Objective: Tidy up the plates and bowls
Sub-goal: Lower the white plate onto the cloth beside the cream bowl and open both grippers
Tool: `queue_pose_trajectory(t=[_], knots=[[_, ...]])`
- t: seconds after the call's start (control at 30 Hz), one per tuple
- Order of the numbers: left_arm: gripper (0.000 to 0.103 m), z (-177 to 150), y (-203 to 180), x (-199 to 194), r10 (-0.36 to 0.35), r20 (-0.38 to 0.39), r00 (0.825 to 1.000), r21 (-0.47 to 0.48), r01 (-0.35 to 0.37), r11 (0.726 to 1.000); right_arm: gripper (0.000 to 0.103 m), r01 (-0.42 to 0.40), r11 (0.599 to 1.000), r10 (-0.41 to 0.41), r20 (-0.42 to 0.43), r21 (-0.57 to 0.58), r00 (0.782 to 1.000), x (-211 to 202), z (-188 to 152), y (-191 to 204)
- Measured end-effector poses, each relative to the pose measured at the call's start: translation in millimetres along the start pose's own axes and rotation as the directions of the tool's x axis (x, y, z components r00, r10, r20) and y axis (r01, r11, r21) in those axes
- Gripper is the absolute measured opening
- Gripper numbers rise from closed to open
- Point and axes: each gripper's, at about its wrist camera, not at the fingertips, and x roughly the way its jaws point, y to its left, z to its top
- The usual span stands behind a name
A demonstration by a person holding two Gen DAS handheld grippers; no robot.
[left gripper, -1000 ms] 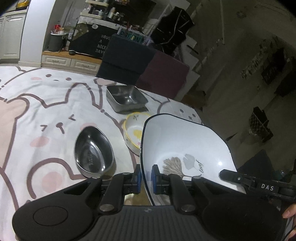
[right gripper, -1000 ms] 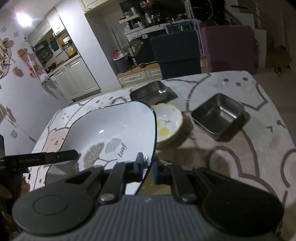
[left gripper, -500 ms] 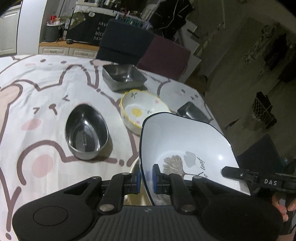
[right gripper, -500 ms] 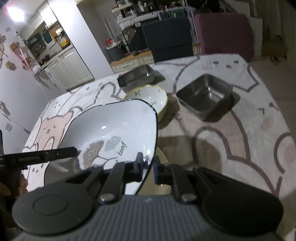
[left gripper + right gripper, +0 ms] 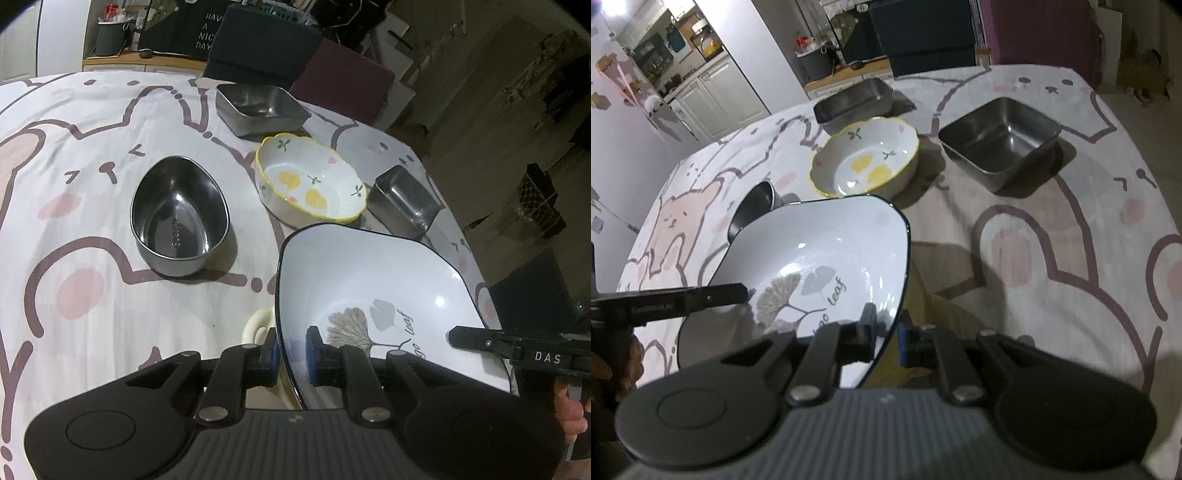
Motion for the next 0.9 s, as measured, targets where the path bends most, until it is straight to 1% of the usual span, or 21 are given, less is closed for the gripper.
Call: queue_pose_trajectory(t=[0.23,0.6,0.9], knots=[[0.017,1,-2,7,0.017,-0.025,1.0,0.002,-0.017,1.0,0.015,0.016,1.0,-0.015,-0.036,0.004,0.999,10,0,-4],[0.017,2,-9,7,0.043,-0.025,0.999,0.034,-0.042,0.999,0.017,0.03,1.0,-0.03,-0.06,0.007,0.998,17,1,-5],[0.015,4,-7,6,0.047,-0.038,0.998,0.025,-0.046,0.999,0.017,0.029,0.999,-0.025,-0.083,0.038,0.996,25,3,-7]])
